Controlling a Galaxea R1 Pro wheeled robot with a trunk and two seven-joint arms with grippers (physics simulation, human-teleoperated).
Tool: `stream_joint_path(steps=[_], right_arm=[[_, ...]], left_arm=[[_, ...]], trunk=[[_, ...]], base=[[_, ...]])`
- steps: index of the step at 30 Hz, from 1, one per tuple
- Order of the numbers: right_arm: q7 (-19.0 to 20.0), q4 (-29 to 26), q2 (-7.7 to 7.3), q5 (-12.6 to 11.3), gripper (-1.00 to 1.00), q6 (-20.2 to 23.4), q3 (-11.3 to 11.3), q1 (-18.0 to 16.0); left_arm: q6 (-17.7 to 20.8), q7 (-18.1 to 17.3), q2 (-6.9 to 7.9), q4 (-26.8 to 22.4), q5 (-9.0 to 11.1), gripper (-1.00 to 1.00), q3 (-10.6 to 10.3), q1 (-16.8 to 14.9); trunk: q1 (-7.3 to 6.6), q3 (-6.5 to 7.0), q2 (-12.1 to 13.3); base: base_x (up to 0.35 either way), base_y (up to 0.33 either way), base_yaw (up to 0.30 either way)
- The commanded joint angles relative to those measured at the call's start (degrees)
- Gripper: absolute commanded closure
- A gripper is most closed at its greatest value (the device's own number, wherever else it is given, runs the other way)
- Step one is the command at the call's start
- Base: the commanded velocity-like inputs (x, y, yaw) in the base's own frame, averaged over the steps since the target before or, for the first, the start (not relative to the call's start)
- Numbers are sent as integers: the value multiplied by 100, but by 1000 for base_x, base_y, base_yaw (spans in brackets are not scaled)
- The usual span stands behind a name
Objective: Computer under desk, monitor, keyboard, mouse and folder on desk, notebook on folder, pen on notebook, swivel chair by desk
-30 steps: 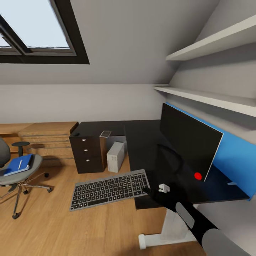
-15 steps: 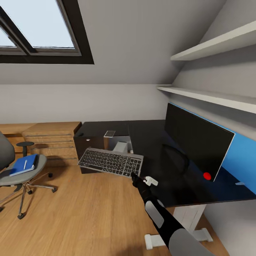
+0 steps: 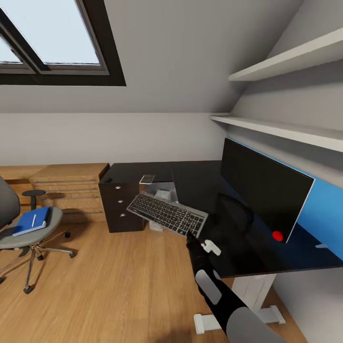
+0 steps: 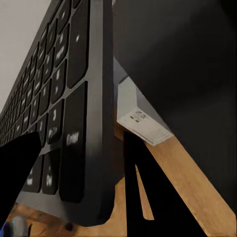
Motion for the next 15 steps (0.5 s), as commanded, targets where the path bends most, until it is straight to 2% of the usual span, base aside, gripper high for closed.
stream_joint_path(steps=[1,2,3,4,5,7,10,15], right_arm=[[-5,6,0,-444,100,-89,36,-6],[-3,7,0,-852,100,-129,36,-6],[1,7,0,-1393,100,-174,36,-6],[2,8,0,-1689,100,-209,36,-6],[1,8,0,-1817,100,-230,34,-6],[-2,12,0,-2258,100,-374,32,-6],[-6,31,0,-2564,100,-622,34,-6],[-30,333,0,-2834,100,-1069,56,-6]], left_arm=[[-21,46,9,-12,49,-100,-88,0],[-19,48,9,-9,49,-100,-117,0],[-17,50,9,-7,50,-100,-141,0],[-16,51,9,-6,50,-100,-152,0],[-16,51,9,-6,50,-100,-156,0],[-16,51,9,-5,50,-100,-165,0],[-15,51,9,-5,50,-100,-169,0],[-18,52,9,-5,50,-100,-171,0]], trunk=[[1,-6,-4],[1,-6,-4],[1,-6,-4],[1,-6,-4],[1,-6,-4],[1,-6,-4],[1,-6,-4],[1,-6,-4]], base=[[0,0,0],[0,0,0],[0,0,0],[0,0,0],[0,0,0],[0,0,0],[0,0,0],[0,0,0]])
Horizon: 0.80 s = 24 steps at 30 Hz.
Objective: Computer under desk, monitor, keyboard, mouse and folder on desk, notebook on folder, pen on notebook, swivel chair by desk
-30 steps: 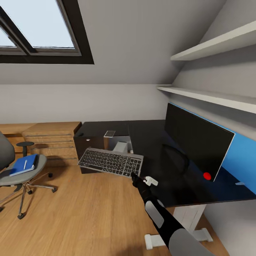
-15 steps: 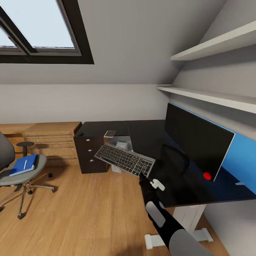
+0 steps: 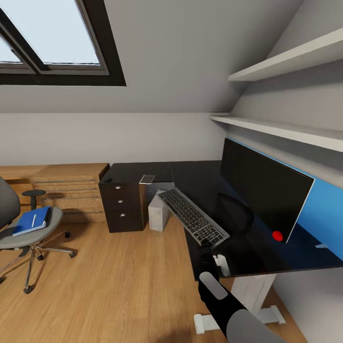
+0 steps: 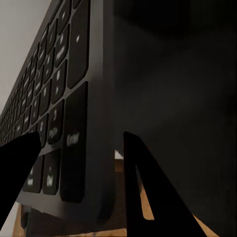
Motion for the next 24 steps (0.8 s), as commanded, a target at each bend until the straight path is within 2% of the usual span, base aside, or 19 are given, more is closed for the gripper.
stream_joint_path(steps=[1,10,24], right_arm=[[-4,50,0,-37,100,-93,39,-8],[194,102,0,-110,100,-154,188,-8],[258,90,0,-129,100,-156,206,-8]], left_arm=[[-24,43,9,-14,48,-100,-48,0],[-28,49,9,-14,48,-100,-48,0],[-28,52,9,-14,48,-100,-48,0]], trunk=[[1,-5,-4],[1,-5,-4],[1,-5,-4]], base=[[0,0,0],[0,0,0],[1,0,0]])
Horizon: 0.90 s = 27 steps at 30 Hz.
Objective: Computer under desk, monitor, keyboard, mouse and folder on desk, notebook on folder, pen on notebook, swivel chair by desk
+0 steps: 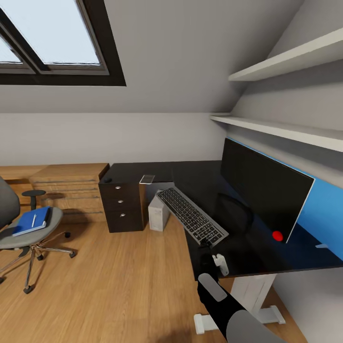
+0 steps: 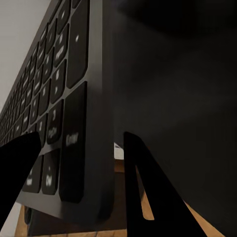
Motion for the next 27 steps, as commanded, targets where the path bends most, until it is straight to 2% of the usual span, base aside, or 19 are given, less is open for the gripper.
stream_joint_path(steps=[1,15,27], right_arm=[[23,4,0,-59,100,-36,29,-7],[36,16,0,-47,100,-30,7,-7],[30,32,0,-50,100,-39,7,-7]], left_arm=[[-25,43,9,-14,47,-100,-47,0],[-48,43,11,-14,41,-100,-47,0],[-48,43,18,-14,47,-100,-31,0]], trunk=[[1,-6,-4],[1,-6,-4],[1,-13,-4]], base=[[65,9,0],[235,235,0],[31,321,-26]])
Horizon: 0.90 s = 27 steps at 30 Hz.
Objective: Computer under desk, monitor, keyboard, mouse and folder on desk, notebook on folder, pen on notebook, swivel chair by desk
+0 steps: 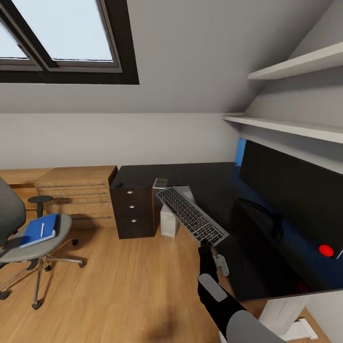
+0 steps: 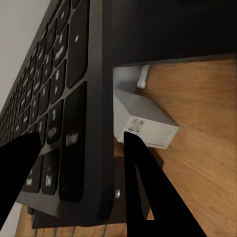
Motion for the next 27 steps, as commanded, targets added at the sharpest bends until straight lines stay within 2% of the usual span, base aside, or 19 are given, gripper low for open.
stream_joint_path(steps=[1,9,27], right_arm=[[20,8,0,-46,100,-38,29,-8],[20,11,0,-46,100,-39,28,-8],[20,7,0,-46,100,-47,7,-8]], left_arm=[[-20,41,9,-13,46,-100,-47,0],[-17,41,9,-13,53,-100,-47,0],[-3,41,9,-13,64,-100,-46,0]], trunk=[[1,-8,-5],[1,-31,-5],[1,-108,-5]], base=[[0,327,-116],[0,250,-122],[0,10,-185]])
